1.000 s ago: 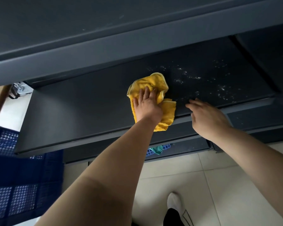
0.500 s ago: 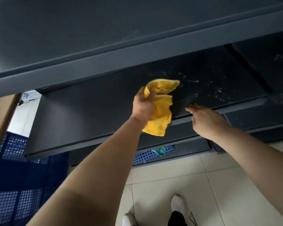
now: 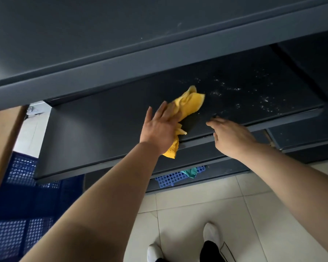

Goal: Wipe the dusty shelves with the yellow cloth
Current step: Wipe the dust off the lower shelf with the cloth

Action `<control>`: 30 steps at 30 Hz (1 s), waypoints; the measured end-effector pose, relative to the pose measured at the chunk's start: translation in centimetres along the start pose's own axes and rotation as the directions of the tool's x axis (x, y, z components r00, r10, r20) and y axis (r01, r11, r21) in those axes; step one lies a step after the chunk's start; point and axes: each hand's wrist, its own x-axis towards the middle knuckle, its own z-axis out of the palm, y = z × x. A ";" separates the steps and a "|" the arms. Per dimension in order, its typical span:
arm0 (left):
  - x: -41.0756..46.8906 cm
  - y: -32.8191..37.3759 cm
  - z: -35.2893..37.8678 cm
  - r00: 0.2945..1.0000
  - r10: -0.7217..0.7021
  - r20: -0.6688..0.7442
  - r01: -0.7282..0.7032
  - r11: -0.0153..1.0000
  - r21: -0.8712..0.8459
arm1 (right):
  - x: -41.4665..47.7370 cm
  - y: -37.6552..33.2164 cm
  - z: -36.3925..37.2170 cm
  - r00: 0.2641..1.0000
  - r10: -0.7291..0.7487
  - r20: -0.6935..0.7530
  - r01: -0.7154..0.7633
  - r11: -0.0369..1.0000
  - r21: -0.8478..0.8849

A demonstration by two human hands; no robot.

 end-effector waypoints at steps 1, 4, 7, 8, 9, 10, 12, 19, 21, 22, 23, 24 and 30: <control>0.3 -0.4 0.4 0.996 -0.069 0.061 0.071 0.997 -0.021 | 0.1 0.2 0.0 1.000 -0.004 0.003 0.004 1.000 -0.002; 1.0 -1.7 0.9 0.906 -0.392 0.163 0.410 0.907 -0.099 | 0.2 0.8 -0.1 1.000 0.008 -0.003 -0.008 1.000 -0.009; 1.4 -1.4 0.5 0.929 -0.362 0.076 0.369 0.920 -0.130 | 0.4 1.4 -0.1 1.000 0.016 -0.020 -0.017 1.000 -0.002; 1.4 -1.0 0.4 0.954 -0.298 0.044 0.301 0.938 -0.174 | 0.5 1.5 0.0 1.000 0.014 -0.024 -0.014 1.000 0.001; 1.5 -0.6 0.5 0.965 -0.257 0.048 0.262 0.942 -0.210 | 0.6 1.7 0.0 1.000 0.009 -0.027 -0.009 1.000 0.003; 1.6 -0.5 0.9 0.962 -0.261 0.083 0.273 0.933 -0.234 | 0.7 2.0 0.1 1.000 0.003 -0.028 -0.003 1.000 0.003; 1.9 -0.6 1.9 0.924 -0.350 0.154 0.379 0.891 -0.250 | 0.8 2.6 0.0 0.999 -0.007 -0.039 0.007 1.000 -0.005; 4.9 0.3 2.4 0.817 -0.554 0.159 0.576 0.787 -0.219 | 1.2 6.9 -0.3 0.995 0.009 -0.103 -0.012 0.999 -0.033; 6.2 0.5 2.2 0.800 -0.575 0.171 0.600 0.769 -0.221 | 1.4 8.0 -0.2 0.994 -0.006 -0.106 0.001 0.999 -0.047; 6.9 0.6 2.3 0.797 -0.578 0.174 0.603 0.765 -0.226 | 1.5 8.3 -0.1 0.994 -0.018 -0.107 0.012 0.998 -0.055; 7.6 0.6 2.3 0.797 -0.579 0.172 0.604 0.763 -0.232 | 1.7 8.6 0.0 0.994 -0.028 -0.110 0.021 0.998 -0.061; 8.2 0.5 2.4 0.798 -0.579 0.167 0.602 0.763 -0.236 | 2.0 8.7 0.1 0.993 -0.034 -0.116 0.027 0.998 -0.063; 11.5 0.3 2.8 0.808 -0.576 0.125 0.587 0.770 -0.250 | 3.4 8.4 0.1 0.980 -0.020 -0.197 0.008 0.998 -0.062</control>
